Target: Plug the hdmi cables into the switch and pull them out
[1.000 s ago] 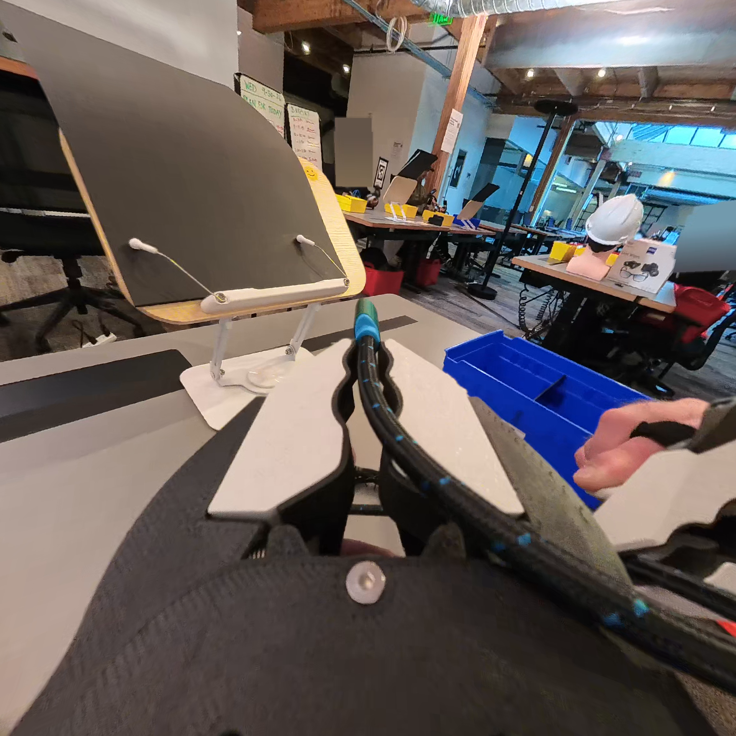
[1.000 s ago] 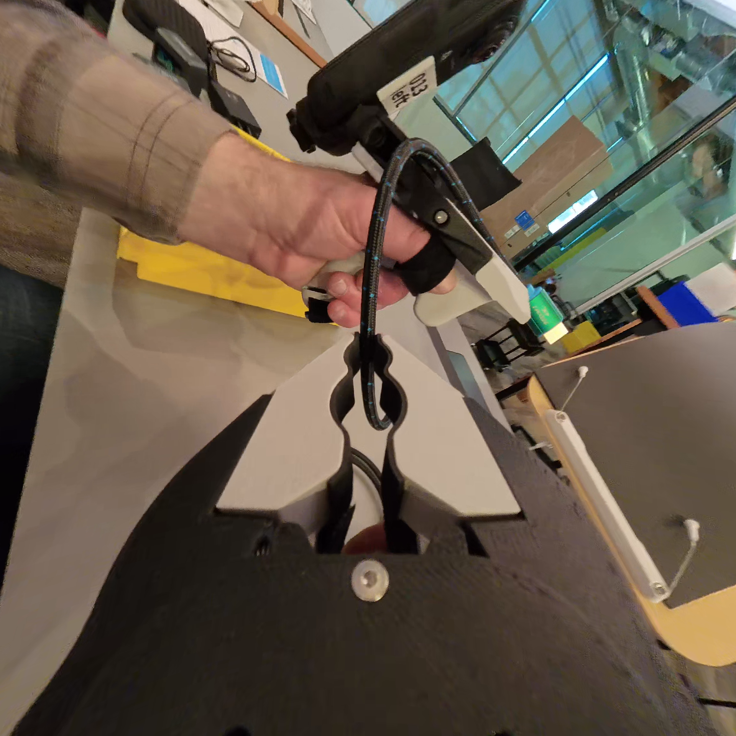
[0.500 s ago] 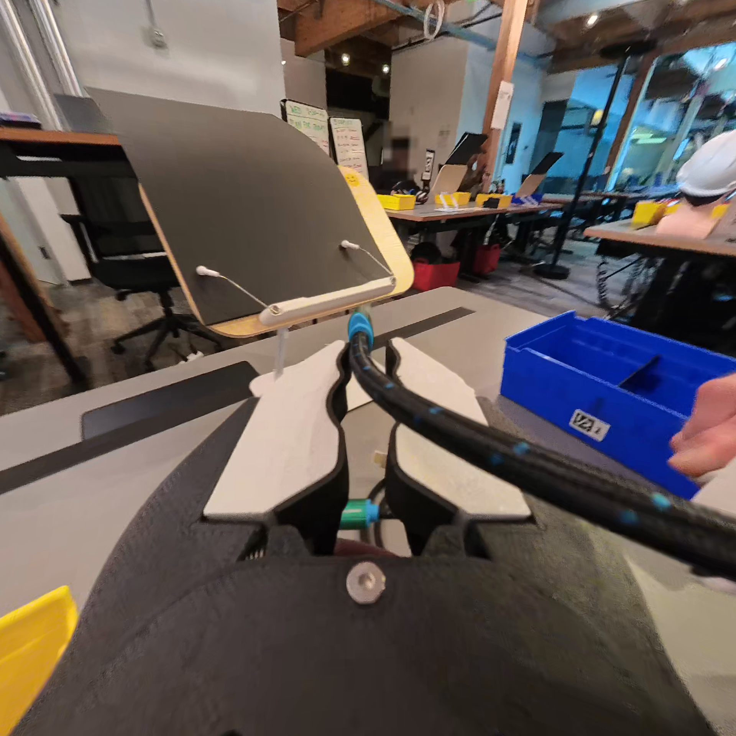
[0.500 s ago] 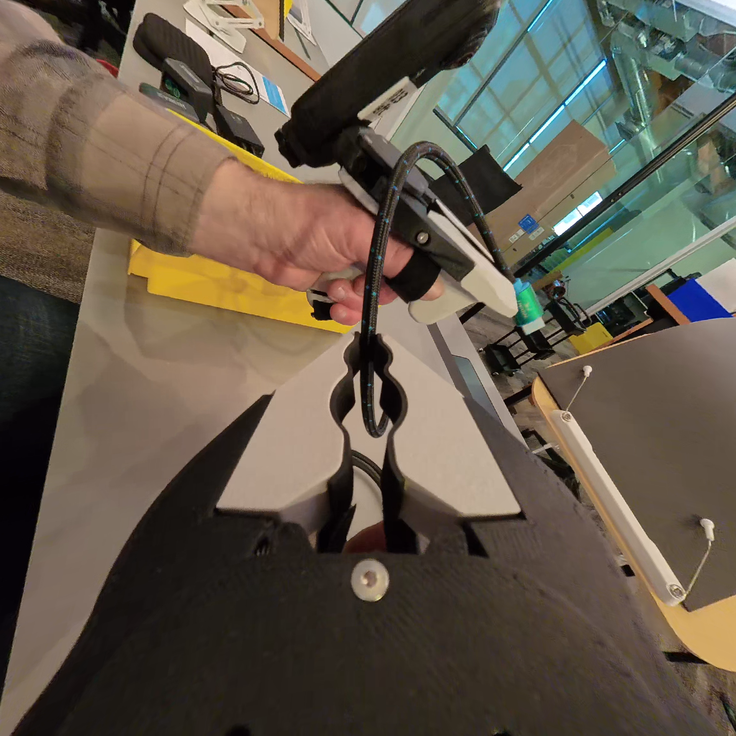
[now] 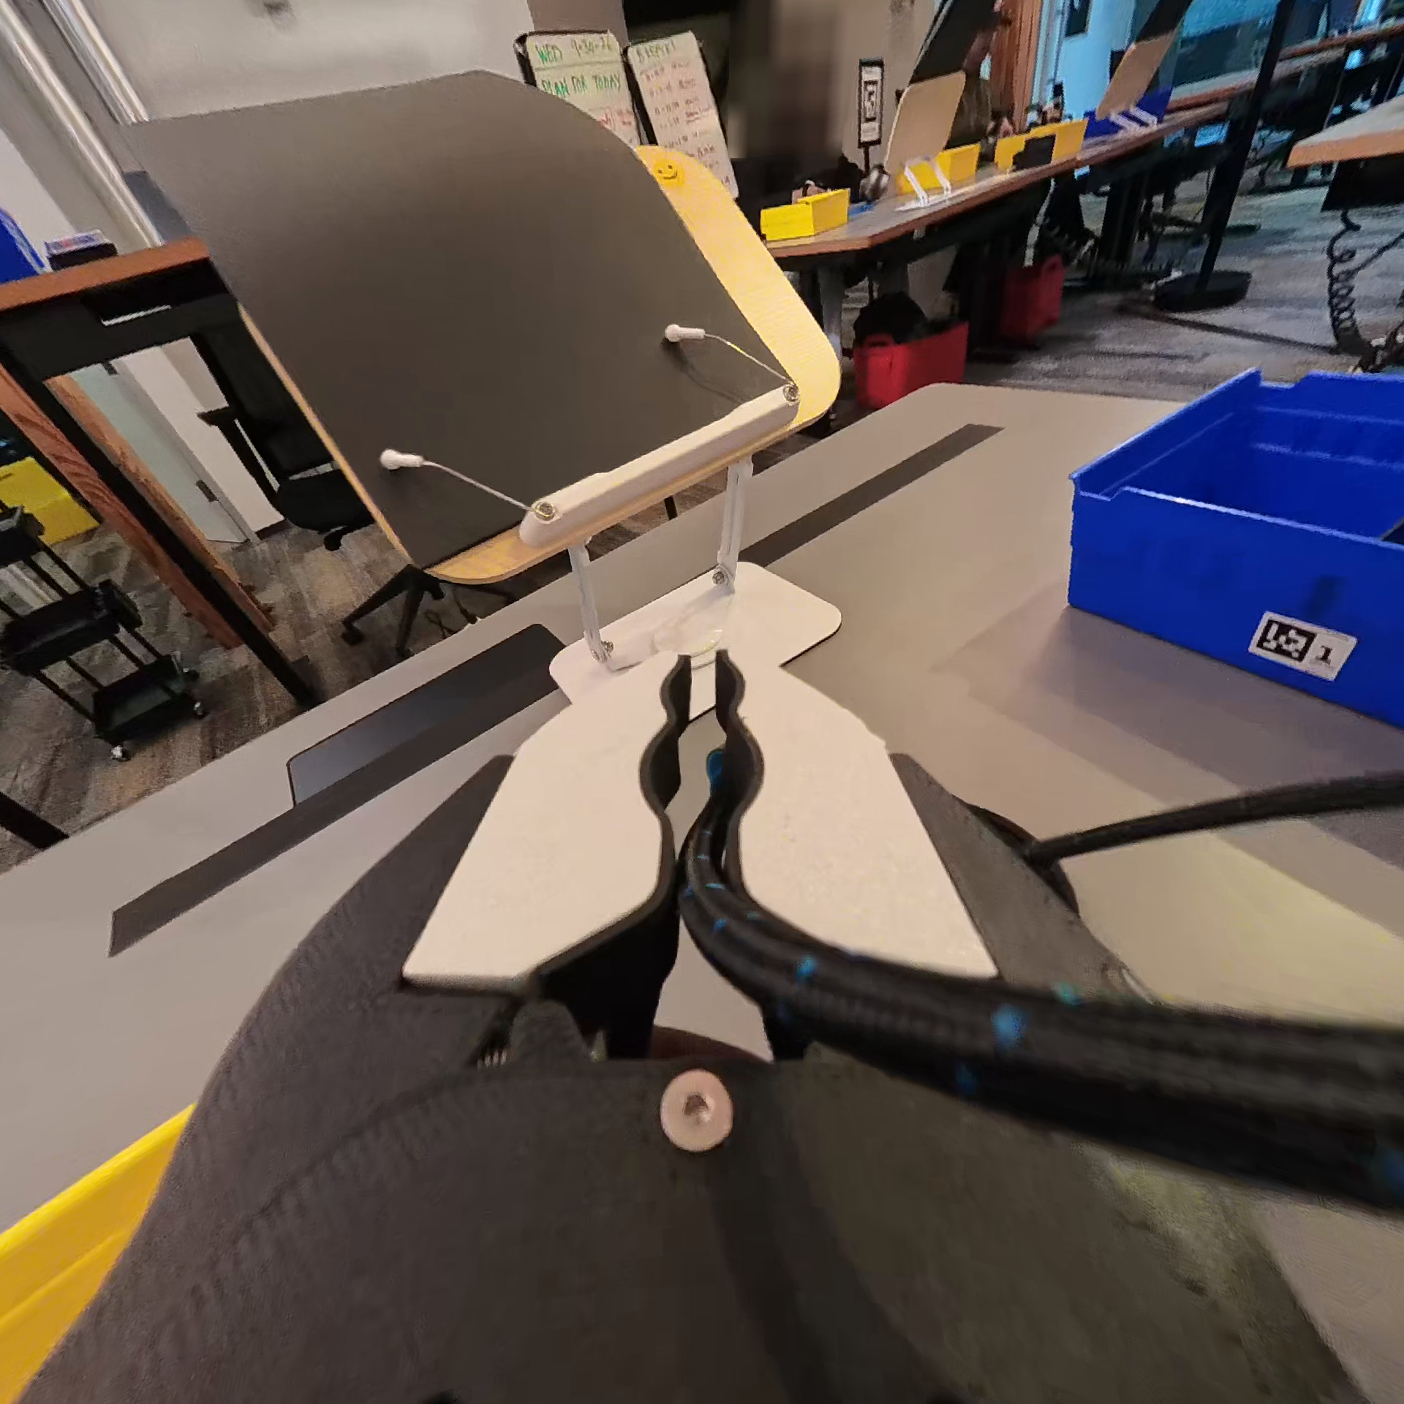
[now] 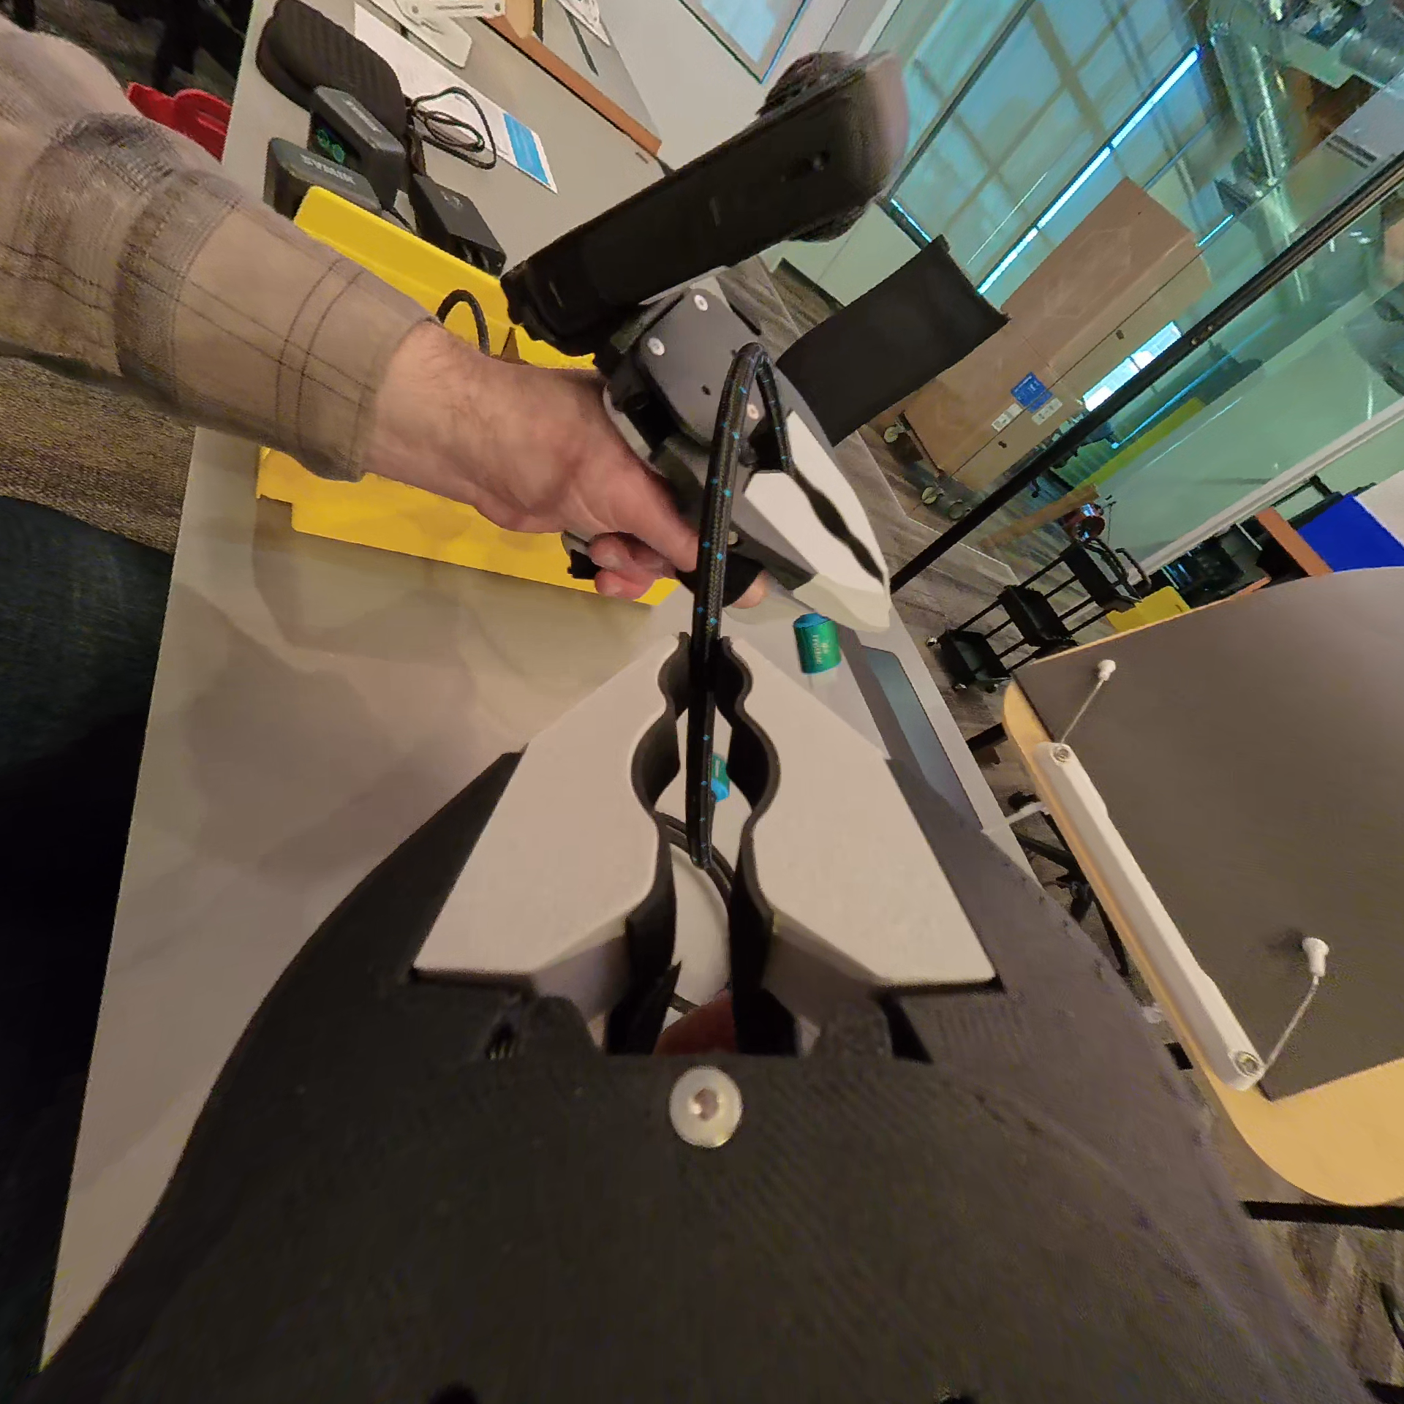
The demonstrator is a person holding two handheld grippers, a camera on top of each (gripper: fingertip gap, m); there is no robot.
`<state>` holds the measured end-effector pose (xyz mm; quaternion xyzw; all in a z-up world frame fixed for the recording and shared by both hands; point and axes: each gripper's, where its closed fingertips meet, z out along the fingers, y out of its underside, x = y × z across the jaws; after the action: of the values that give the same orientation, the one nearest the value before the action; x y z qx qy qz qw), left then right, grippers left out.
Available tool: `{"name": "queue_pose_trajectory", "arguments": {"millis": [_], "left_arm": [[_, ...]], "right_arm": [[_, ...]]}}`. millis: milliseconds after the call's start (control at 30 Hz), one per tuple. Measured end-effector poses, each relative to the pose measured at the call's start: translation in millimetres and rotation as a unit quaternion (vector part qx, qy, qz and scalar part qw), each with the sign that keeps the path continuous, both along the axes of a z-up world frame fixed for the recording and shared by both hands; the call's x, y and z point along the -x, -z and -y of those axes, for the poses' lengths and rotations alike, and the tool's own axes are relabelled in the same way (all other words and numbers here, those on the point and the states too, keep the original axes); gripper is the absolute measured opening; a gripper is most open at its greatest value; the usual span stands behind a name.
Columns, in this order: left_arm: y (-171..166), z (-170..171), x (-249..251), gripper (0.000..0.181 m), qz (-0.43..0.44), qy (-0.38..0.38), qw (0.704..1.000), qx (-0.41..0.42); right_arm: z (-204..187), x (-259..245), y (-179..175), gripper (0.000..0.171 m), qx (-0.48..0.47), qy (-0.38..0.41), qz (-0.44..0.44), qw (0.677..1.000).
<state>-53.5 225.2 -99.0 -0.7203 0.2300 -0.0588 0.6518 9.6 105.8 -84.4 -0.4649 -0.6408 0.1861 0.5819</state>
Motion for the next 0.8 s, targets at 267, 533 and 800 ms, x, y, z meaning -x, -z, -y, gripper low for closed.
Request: {"name": "queue_pose_trajectory", "arguments": {"millis": [267, 533, 800], "left_arm": [[12, 12, -20, 0.031, -0.125, 0.065, 0.99, 0.016], [35, 20, -29, 0.04, -0.247, 0.1, 0.963, 0.038], [43, 20, -31, 0.02, -0.271, 0.103, 0.957, 0.027]], "right_arm": [[-7, -21, -19, 0.002, -0.015, -0.017, 0.025, 0.999], [0, -33, -19, 0.003, -0.034, -0.058, 0.093, 0.993], [1, -37, -14, 0.003, -0.032, -0.073, 0.139, 0.987]]}}
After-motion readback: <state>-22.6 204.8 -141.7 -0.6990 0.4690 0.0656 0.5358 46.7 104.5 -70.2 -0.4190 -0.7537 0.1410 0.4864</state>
